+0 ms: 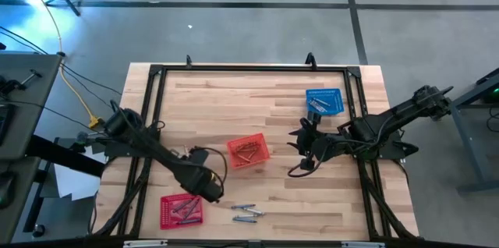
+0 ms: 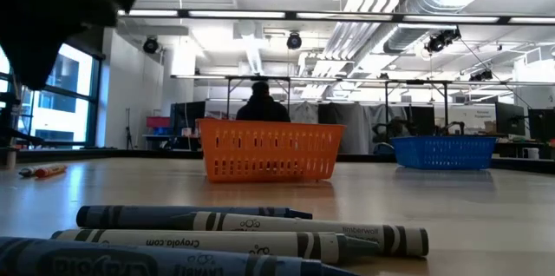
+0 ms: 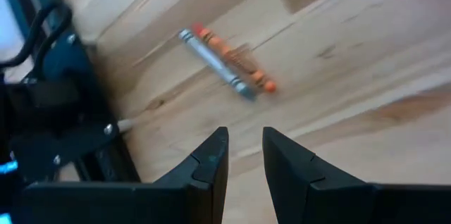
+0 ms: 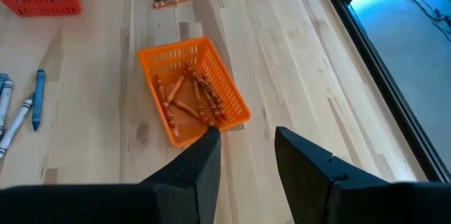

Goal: Sort crayons
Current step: Put the orange crayon into the orange bin

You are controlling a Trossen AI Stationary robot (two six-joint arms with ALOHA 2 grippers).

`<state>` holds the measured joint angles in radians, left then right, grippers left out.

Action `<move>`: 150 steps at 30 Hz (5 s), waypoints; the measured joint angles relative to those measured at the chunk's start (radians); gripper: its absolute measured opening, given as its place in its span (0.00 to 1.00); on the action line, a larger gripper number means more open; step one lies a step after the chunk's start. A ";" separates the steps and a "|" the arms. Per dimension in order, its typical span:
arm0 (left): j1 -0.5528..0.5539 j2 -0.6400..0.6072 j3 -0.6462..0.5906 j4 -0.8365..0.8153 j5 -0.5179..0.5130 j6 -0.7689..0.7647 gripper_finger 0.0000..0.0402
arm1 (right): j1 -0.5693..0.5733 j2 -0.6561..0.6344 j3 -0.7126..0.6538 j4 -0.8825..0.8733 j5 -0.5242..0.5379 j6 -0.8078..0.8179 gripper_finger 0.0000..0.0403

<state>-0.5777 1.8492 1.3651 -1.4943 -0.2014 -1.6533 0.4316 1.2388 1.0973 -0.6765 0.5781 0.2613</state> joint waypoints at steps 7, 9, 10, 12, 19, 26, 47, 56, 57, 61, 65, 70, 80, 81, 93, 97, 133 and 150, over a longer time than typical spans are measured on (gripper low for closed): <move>-0.013 0.000 -0.118 0.071 0.022 -0.007 0.19 | 0.000 0.000 0.000 0.000 0.006 0.015 0.32; -0.005 0.000 -0.157 0.115 0.023 0.016 0.20 | 0.000 0.000 0.000 0.001 0.006 0.024 0.32; -0.001 0.000 -0.175 0.131 0.026 0.028 0.20 | 0.000 0.000 0.000 0.003 0.006 0.026 0.32; 0.010 0.000 -0.204 0.150 0.036 0.051 0.22 | 0.000 0.000 0.000 0.009 0.006 0.027 0.32; 0.037 0.000 -0.239 0.156 -0.011 0.049 0.29 | 0.000 0.000 0.000 0.043 0.006 0.052 0.32; 0.023 0.000 -0.239 0.159 -0.128 0.021 0.30 | 0.000 0.000 0.000 0.065 0.053 0.053 0.32; 0.015 -0.268 -0.484 0.297 -0.220 -0.123 0.30 | 0.000 0.000 0.000 0.065 0.073 0.029 0.32; 0.023 -0.484 -0.571 0.703 -0.317 0.034 0.30 | 0.000 0.000 0.000 0.066 0.066 0.052 0.32; 0.025 -0.484 -0.571 0.702 -0.314 0.037 0.30 | 0.000 0.000 0.000 0.066 0.066 0.052 0.32; 0.030 -0.463 -0.571 0.702 -0.281 0.032 0.30 | 0.000 0.000 0.000 0.061 0.065 0.052 0.32; 0.030 -0.427 -0.571 0.706 -0.245 0.013 0.30 | 0.000 0.000 0.000 0.045 0.065 0.052 0.32; 0.030 -0.394 -0.571 0.715 -0.236 0.007 0.30 | 0.000 0.000 0.000 0.033 0.065 0.052 0.32; 0.048 -0.343 -0.572 0.796 -0.248 0.038 0.30 | -0.013 0.000 0.000 -0.031 0.065 0.026 0.32; 0.048 -0.342 -0.572 0.816 -0.248 0.035 0.30 | -0.017 0.000 0.000 -0.031 0.065 0.026 0.32; 0.048 -0.342 -0.571 0.985 -0.275 0.144 0.30 | -0.041 0.000 0.000 -0.046 0.006 0.099 0.32; 0.048 -0.342 -0.572 0.998 -0.264 0.182 0.30 | -0.041 0.000 0.000 -0.046 0.005 0.102 0.32; 0.074 -0.262 -0.463 0.622 -0.117 0.048 0.30 | -0.041 -0.001 0.000 -0.188 0.016 0.265 0.32; 0.075 -0.262 -0.547 0.575 -0.062 -0.023 0.30 | -0.041 -0.001 0.000 -0.187 0.017 0.255 0.32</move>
<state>-0.5026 1.5871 0.8181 -0.9192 -0.2630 -1.6766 0.3905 1.2381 1.0977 -0.8639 0.5949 0.5159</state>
